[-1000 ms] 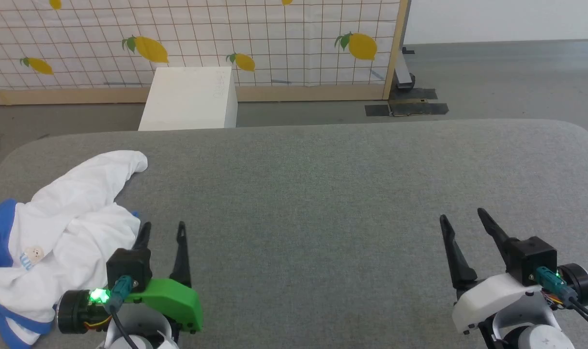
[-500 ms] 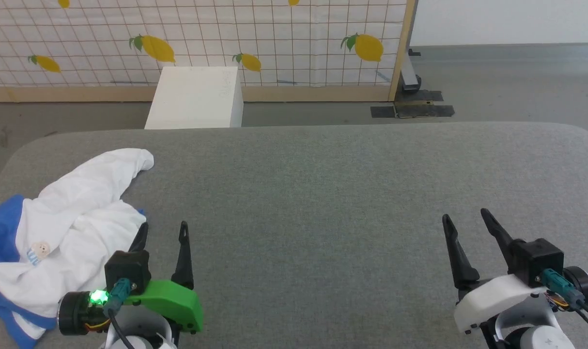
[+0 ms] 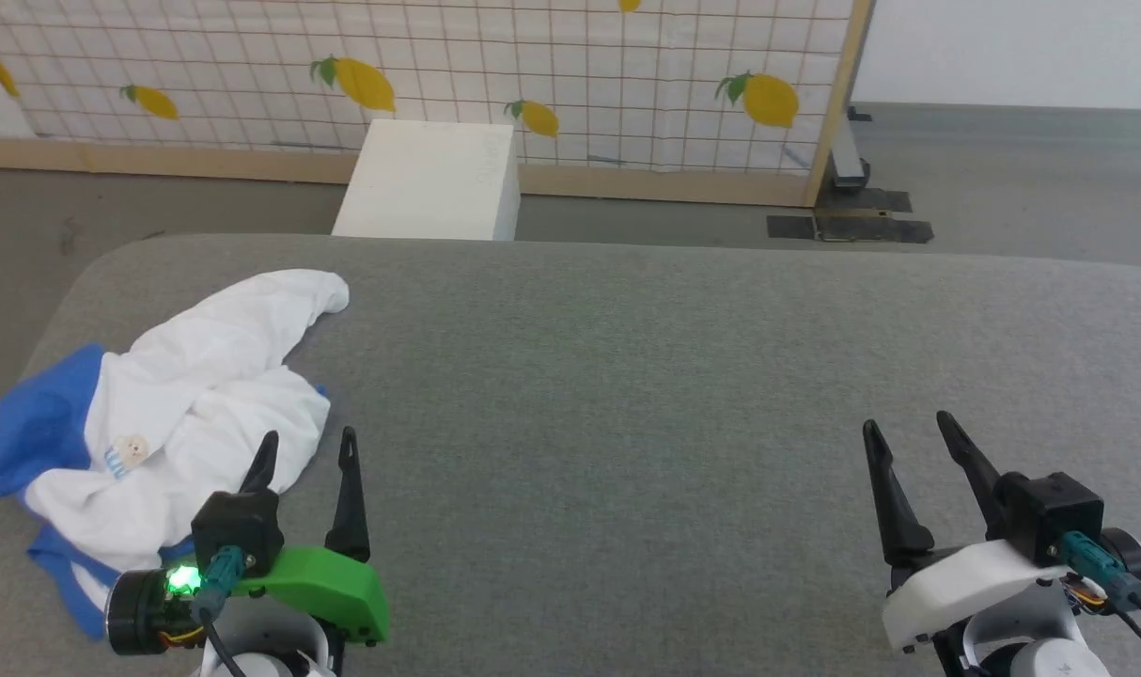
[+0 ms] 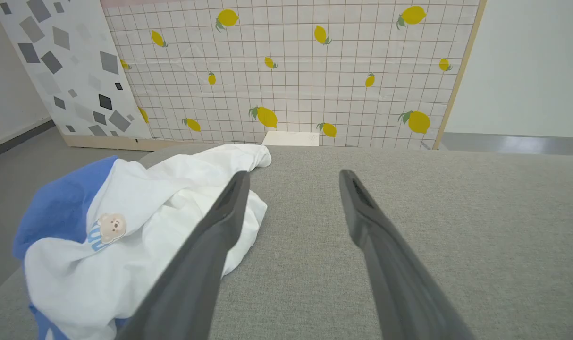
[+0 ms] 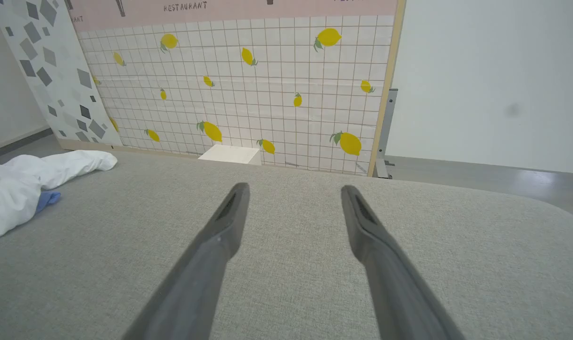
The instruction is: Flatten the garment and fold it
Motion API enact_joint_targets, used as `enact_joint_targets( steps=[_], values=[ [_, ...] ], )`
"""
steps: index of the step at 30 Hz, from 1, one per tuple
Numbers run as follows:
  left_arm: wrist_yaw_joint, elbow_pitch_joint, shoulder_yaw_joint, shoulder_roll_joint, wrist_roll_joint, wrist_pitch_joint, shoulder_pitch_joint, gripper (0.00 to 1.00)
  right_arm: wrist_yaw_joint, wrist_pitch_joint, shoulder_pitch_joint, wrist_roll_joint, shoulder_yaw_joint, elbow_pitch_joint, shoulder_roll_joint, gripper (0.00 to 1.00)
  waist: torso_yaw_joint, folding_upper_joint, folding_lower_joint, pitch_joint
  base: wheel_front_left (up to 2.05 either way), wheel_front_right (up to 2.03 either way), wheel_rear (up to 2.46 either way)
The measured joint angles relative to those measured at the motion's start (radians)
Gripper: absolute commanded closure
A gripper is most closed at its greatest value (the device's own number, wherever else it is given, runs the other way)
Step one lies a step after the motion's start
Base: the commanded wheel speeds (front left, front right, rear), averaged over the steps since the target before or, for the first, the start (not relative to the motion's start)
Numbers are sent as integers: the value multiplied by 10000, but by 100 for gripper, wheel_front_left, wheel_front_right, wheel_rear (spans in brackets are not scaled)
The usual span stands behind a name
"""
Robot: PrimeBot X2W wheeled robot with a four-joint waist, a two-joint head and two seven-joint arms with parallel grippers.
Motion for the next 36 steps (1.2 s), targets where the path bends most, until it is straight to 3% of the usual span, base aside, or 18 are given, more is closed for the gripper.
enact_joint_targets(
  steps=[24,36],
  values=[
    [215,121,130,0,-334,-493,209,0,0,-520,135,688,142,399,2,0,1493,0,0,-110,0,0,0],
    [314,211,153,0,-433,-765,247,0,0,-763,161,997,165,598,2,0,1896,0,0,-152,0,0,0]
  ],
)
